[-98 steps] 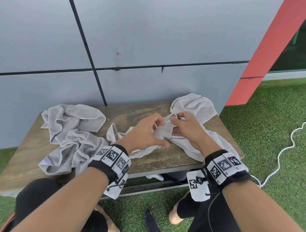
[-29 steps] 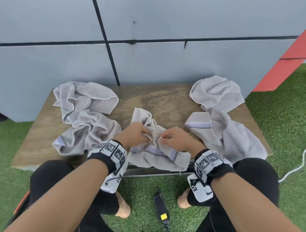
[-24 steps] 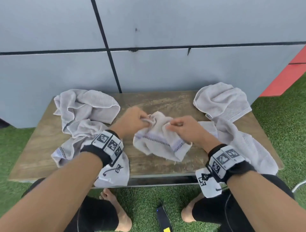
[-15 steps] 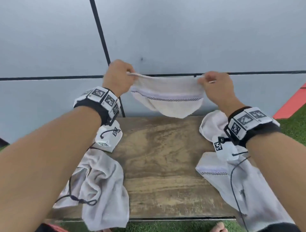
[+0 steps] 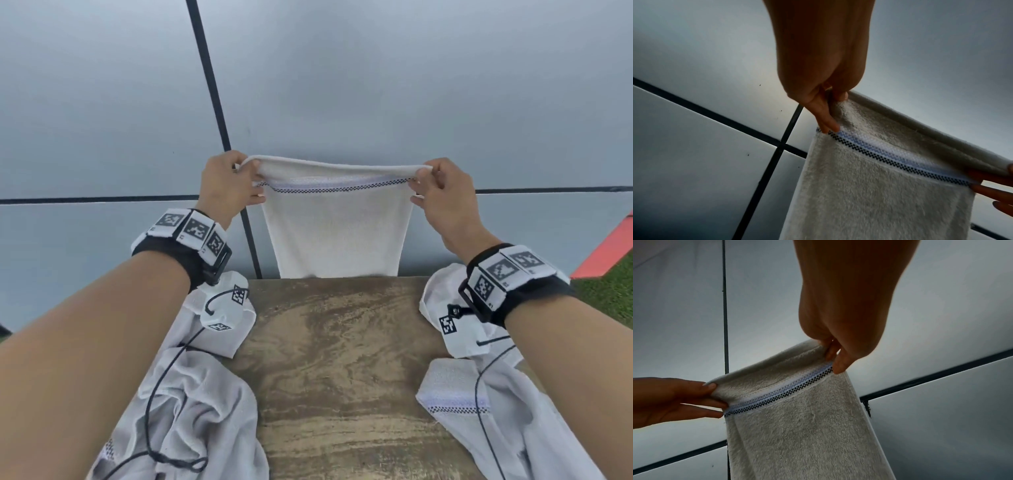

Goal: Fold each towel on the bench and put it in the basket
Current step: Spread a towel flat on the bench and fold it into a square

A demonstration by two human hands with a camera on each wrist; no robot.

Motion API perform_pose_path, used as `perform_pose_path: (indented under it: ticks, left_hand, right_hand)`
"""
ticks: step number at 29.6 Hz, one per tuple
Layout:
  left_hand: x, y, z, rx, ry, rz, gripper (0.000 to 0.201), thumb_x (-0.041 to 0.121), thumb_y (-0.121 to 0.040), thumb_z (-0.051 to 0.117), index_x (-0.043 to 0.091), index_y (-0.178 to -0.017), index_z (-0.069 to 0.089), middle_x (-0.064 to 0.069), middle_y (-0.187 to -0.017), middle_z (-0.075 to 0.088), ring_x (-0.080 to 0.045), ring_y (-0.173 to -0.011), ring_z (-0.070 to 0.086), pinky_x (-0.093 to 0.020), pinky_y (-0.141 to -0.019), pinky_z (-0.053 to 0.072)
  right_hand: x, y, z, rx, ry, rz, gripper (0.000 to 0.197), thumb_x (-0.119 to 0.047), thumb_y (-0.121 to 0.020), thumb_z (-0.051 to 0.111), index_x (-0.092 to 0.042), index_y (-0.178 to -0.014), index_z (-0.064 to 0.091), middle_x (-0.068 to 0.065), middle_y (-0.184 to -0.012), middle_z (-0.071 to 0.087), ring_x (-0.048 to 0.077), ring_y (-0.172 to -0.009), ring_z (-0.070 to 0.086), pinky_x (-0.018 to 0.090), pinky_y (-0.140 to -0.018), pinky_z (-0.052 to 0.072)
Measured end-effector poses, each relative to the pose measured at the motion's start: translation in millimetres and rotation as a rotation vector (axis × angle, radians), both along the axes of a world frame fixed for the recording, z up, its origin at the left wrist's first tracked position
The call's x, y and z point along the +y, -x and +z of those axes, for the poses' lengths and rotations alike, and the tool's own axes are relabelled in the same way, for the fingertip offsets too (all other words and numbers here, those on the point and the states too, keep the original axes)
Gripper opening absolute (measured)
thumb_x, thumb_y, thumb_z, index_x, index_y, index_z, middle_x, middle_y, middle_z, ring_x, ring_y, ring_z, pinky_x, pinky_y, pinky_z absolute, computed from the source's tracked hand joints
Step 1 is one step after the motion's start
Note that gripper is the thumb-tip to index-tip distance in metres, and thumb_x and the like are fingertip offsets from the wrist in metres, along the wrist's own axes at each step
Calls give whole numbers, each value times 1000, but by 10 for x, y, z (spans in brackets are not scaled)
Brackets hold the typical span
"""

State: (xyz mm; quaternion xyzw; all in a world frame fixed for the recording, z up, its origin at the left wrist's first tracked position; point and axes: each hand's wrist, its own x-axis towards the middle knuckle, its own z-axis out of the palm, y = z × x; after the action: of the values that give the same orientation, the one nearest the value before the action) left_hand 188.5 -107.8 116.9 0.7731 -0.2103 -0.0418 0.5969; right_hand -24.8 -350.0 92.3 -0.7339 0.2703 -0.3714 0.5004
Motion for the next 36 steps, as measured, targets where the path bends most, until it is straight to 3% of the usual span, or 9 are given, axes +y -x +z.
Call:
perform_pose_path:
  ticks: [2, 6, 11, 13, 18, 22, 28, 33, 36]
  left_hand:
    - [47, 9, -55, -47, -69, 7, 11, 12, -97, 60, 7, -89, 64, -26, -103, 68, -28, -73, 69, -39, -67, 63]
    - [293, 100, -287, -223, -376, -17, 14, 13, -94, 60, 5, -87, 69, -18, -83, 70, -34, -75, 70, -46, -72, 61]
    - [675, 509, -577, -308, -495, -148, 18, 22, -96, 64, 8, -88, 71, -5, -72, 62, -13, -59, 50, -25, -54, 39]
    - [896, 658, -743, -215, -512, -269, 18, 24, -95, 66, 10, -84, 68, 0, -67, 59, -8, -56, 46, -23, -55, 36]
    - [1357, 1055, -1025, -192, -739, -483, 33, 31, -94, 66, 6, -76, 59, 12, -59, 51, -2, -54, 41, -20, -58, 33]
    - [1592, 1387, -1009, -196, -780, -540, 38, 31, -94, 67, 12, -68, 46, 7, -56, 42, -4, -52, 35, -20, -54, 32]
    - [1818, 1731, -848, -132, -701, -523, 36, 25, -95, 66, 6, -71, 48, 1, -59, 48, -5, -50, 49, -13, -47, 37]
    - [1968, 1992, -781, -127, -595, -456, 45, 19, -97, 63, 19, -60, 37, 13, -43, 35, -4, -42, 32, -20, -48, 26]
    - [2042, 2145, -770, -138, -572, -439, 41, 19, -99, 59, 18, -63, 40, 13, -46, 40, -1, -41, 35, -18, -49, 31]
  right_hand:
    - [-9, 51, -38, 76, 2, -8, 19, -26, -104, 51, -9, -102, 60, 4, -100, 69, 22, -106, 69, 40, -88, 60]
    - [26, 261, -165, 213, 69, -51, 15, -32, -100, 54, -25, -90, 63, 2, -96, 73, 24, -94, 71, 52, -87, 58]
    - [356, 829, -446, 362, 168, -36, 19, -26, -101, 56, -13, -92, 65, 7, -79, 60, 27, -76, 54, 36, -71, 45]
    - [478, 1104, -606, 426, 202, 12, 21, -25, -101, 57, -8, -91, 65, 9, -85, 65, 29, -81, 58, 37, -74, 43]
    - [809, 1759, -971, 584, 284, 203, 11, -25, -100, 59, -19, -100, 68, -4, -106, 69, 18, -97, 62, 30, -84, 42]
    - [1026, 2136, -943, 565, 311, 239, 14, -23, -100, 60, -19, -88, 67, 0, -88, 71, 24, -88, 64, 40, -85, 49]
    - [1249, 2457, -678, 493, 286, 247, 22, -23, -101, 56, -24, -79, 61, -1, -66, 54, 17, -64, 47, 36, -66, 37]
    - [1466, 2628, -585, 385, 201, 239, 18, -24, -102, 55, -32, -90, 64, 6, -90, 70, 29, -86, 70, 49, -89, 51]
    - [1564, 2688, -529, 367, 173, 255, 16, -22, -103, 54, -29, -92, 64, 9, -85, 72, 26, -75, 72, 54, -91, 54]
